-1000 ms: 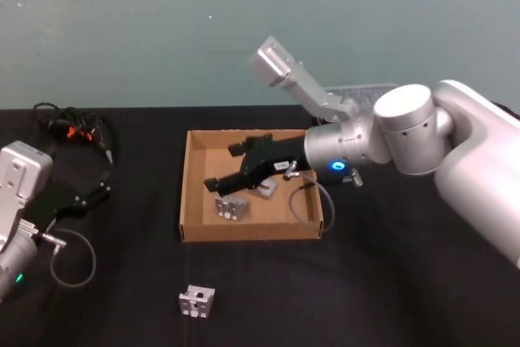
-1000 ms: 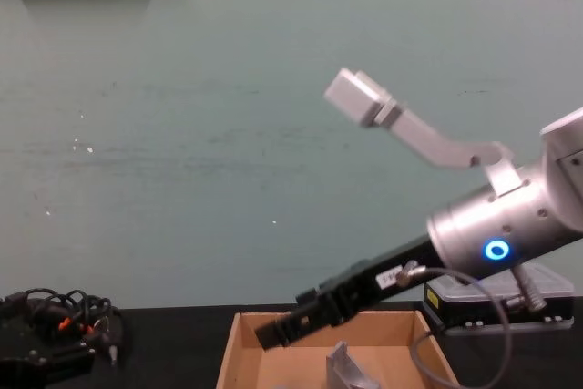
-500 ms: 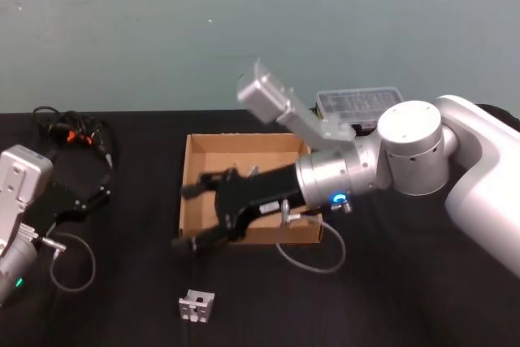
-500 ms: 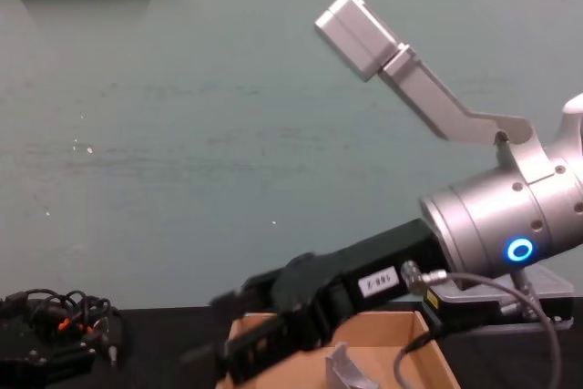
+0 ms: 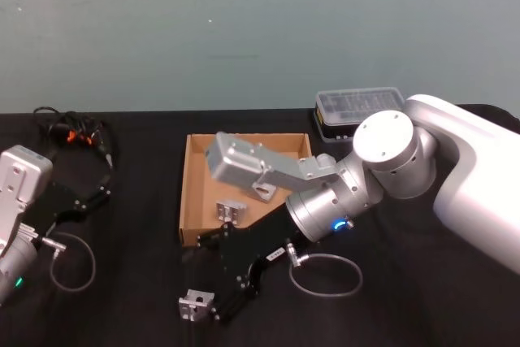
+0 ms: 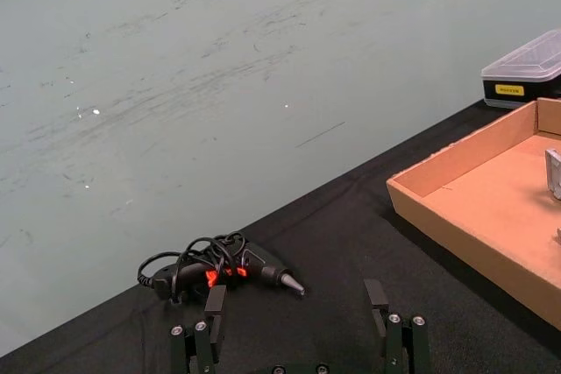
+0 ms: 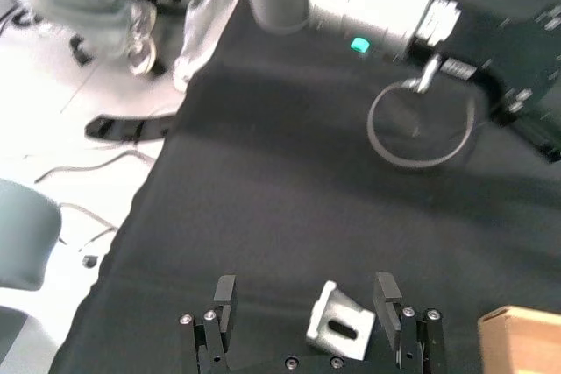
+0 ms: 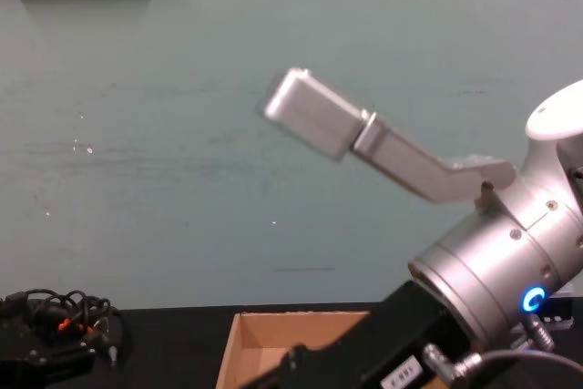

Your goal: Use one hand to pick up the angle iron from the table and place it into the box.

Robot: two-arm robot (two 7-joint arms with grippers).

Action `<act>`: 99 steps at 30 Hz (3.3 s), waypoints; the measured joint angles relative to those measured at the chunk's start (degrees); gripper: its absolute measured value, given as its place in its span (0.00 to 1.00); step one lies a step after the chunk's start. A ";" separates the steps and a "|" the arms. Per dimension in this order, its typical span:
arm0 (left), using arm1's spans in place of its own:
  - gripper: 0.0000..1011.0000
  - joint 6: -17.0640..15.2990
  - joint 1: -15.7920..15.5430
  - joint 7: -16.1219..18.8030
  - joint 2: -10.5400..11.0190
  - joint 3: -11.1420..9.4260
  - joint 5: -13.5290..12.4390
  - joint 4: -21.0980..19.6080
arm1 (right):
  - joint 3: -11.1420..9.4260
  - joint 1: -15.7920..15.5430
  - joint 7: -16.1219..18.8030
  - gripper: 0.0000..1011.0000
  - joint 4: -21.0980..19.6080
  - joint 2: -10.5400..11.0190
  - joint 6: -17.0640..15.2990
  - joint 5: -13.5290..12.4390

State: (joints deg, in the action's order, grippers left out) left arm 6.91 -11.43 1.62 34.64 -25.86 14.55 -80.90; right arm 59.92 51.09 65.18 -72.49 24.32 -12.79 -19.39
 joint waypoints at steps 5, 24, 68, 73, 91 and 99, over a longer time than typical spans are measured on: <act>0.99 0.00 0.00 0.00 0.00 0.00 0.00 0.00 | 2.46 1.34 1.10 0.99 1.17 -0.25 -0.95 1.20; 0.99 0.00 0.00 0.00 0.00 0.00 0.00 0.00 | 5.78 3.02 0.82 0.99 6.93 -3.91 -6.67 0.75; 0.99 0.00 0.00 0.00 0.00 0.00 0.00 0.00 | 4.74 0.29 -1.64 0.99 10.33 -5.04 -7.38 -3.43; 0.99 0.00 0.00 0.00 0.00 0.00 0.00 0.00 | 4.71 0.28 -1.64 0.97 10.26 -4.98 -7.34 -3.42; 0.99 0.00 0.00 0.00 0.00 0.00 0.00 0.00 | 4.63 0.19 -1.58 0.48 10.10 -4.89 -7.15 -3.43; 0.99 0.00 0.00 0.00 0.00 0.00 0.00 0.00 | 4.61 0.18 -1.53 0.22 10.06 -4.86 -7.10 -3.43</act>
State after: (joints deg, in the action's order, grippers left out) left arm 6.91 -11.43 1.62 34.65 -25.86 14.55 -80.90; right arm 64.53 51.27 63.64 -62.43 19.47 -19.89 -22.81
